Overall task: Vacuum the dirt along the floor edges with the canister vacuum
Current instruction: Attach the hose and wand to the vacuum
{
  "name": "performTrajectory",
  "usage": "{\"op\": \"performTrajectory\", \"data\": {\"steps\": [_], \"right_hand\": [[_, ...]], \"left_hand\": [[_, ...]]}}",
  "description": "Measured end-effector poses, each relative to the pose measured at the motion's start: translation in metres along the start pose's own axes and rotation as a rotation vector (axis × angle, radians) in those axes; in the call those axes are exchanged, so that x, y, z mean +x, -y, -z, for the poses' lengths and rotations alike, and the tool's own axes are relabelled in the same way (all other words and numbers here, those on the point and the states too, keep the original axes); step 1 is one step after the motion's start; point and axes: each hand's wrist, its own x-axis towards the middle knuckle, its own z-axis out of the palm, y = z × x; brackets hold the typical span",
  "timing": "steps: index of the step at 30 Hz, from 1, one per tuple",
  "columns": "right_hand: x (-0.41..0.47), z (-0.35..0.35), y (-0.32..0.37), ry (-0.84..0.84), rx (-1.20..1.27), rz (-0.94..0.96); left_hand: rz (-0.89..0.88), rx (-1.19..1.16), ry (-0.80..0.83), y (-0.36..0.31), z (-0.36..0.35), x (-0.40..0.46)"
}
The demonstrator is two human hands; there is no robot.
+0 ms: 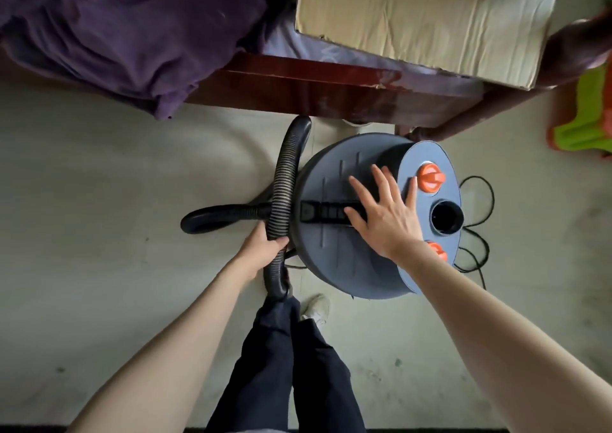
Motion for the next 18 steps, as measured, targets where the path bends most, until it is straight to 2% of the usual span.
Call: {"op": "performTrajectory", "data": {"steps": [4,7,9,11,16,18], "right_hand": [[-0.014,0.013,0.007,0.121,0.074,-0.037],[-0.05,0.013,0.021,0.08,0.276,-0.002],[-0.082,0.006,0.032,0.021,0.454,-0.048],[-0.112,-0.002,0.041,0.046,0.643,-0.209],[-0.162,-0.024,0.051,0.441,0.852,-0.528],[-0.178,-0.031,0.054,0.482,1.12,-0.704]], "left_hand": [[-0.051,-0.071,-0.069,-0.013,0.019,-0.03],[-0.051,-0.171,-0.04,-0.014,0.031,-0.063],[-0.063,-0.223,-0.035,-0.013,0.034,-0.087],[-0.075,-0.291,-0.032,-0.014,0.033,-0.11],[-0.132,-0.384,0.004,-0.024,0.024,-0.159],[-0.172,-0.364,0.037,-0.031,0.025,-0.173]]}}
